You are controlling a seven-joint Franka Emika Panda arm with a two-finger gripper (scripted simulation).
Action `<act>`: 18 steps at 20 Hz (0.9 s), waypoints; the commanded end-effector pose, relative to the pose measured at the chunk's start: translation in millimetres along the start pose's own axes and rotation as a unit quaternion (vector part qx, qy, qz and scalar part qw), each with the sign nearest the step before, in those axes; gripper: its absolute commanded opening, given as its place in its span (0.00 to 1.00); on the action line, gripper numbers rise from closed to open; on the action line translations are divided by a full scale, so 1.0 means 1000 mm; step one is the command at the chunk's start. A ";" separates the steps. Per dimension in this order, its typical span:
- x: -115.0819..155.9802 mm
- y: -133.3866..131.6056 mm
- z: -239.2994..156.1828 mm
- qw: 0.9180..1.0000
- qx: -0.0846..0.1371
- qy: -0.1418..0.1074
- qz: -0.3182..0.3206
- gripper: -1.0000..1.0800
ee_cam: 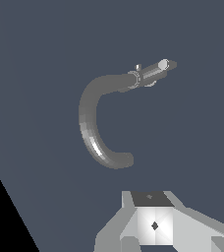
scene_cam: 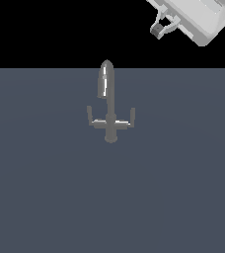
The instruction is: Turn on the faucet by rotating a designated handle.
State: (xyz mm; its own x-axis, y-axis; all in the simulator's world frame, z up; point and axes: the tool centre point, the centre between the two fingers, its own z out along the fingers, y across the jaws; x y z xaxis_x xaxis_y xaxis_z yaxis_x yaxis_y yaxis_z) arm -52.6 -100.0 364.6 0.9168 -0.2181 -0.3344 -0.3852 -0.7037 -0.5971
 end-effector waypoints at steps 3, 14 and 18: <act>0.026 0.010 0.010 0.999 0.045 -0.018 0.017 0.00; 0.087 0.036 0.044 0.983 0.158 -0.066 0.063 0.00; 0.109 0.045 0.061 0.973 0.201 -0.084 0.080 0.00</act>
State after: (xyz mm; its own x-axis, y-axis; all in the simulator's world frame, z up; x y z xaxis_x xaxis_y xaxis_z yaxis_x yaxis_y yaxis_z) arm 18.0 -114.7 266.3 0.8323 -0.1744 -0.5262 -0.5502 -0.3753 -0.7459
